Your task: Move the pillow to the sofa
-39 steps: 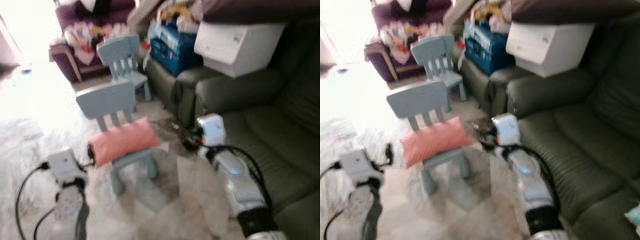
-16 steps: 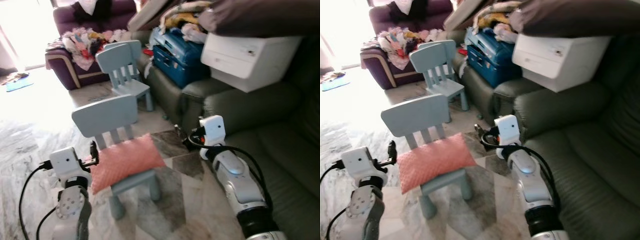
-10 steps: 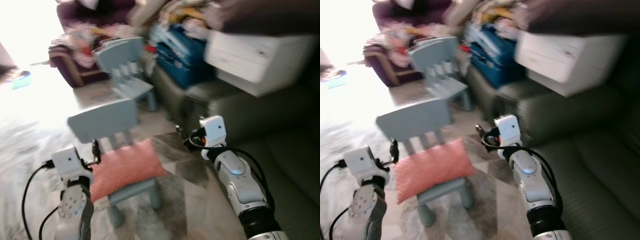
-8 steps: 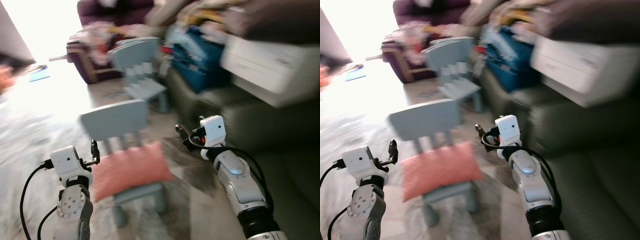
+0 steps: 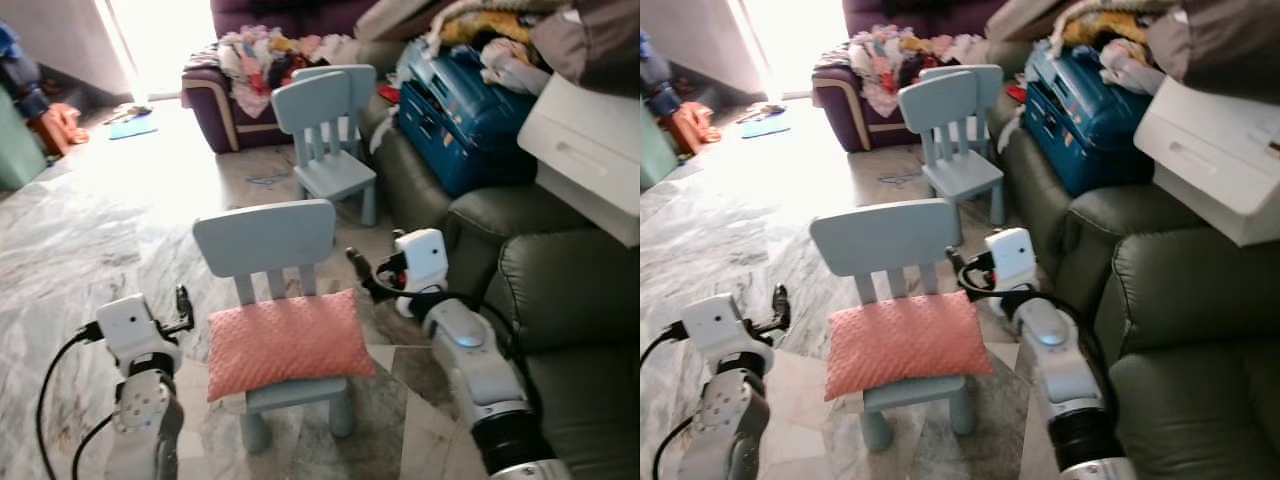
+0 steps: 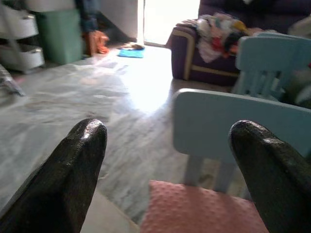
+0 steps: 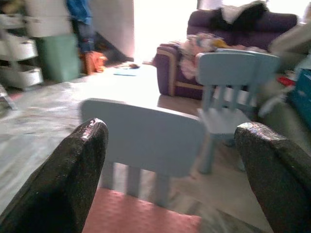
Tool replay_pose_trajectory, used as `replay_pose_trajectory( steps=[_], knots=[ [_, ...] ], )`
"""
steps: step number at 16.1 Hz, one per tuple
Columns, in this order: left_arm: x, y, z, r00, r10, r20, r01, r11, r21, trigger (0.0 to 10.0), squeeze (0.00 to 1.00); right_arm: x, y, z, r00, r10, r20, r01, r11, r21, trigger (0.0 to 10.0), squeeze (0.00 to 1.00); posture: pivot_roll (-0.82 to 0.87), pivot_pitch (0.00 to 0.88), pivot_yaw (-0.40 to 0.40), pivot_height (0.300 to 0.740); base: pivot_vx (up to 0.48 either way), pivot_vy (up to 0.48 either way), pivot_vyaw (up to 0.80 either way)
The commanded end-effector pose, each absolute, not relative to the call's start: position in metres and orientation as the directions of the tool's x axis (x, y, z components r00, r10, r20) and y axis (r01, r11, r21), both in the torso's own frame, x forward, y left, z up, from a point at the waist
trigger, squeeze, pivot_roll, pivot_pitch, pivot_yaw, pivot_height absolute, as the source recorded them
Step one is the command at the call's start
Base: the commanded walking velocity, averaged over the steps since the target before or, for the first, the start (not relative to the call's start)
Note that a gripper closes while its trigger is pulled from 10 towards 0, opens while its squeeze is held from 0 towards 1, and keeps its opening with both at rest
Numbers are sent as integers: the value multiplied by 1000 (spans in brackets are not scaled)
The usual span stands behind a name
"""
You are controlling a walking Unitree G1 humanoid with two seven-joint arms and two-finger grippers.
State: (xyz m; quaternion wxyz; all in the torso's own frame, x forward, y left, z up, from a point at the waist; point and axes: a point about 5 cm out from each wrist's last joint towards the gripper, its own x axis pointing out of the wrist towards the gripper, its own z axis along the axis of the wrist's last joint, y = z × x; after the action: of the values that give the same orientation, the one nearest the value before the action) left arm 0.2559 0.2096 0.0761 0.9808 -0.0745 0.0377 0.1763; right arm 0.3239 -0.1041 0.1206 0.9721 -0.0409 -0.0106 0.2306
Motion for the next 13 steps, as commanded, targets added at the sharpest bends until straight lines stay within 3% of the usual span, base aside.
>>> replay_pose_trajectory(
  steps=[1,6,13],
  knots=[
    [255,214,77,929,357,-101,-368,922,-123,10000,0,325,-100,125,883,470,15,-466,879,-101,10000,0,-204,0,81,740,0,0,0],
    [256,214,77,925,363,-109,-375,918,-126,10000,0,324,-99,124,881,472,15,-468,878,-103,10000,0,-203,0,80,740,0,0,711],
    [255,210,76,929,348,-123,-366,915,-170,10000,0,326,-99,124,885,465,12,-463,882,-92,10000,0,-202,0,78,740,0,0,0]
  ],
)
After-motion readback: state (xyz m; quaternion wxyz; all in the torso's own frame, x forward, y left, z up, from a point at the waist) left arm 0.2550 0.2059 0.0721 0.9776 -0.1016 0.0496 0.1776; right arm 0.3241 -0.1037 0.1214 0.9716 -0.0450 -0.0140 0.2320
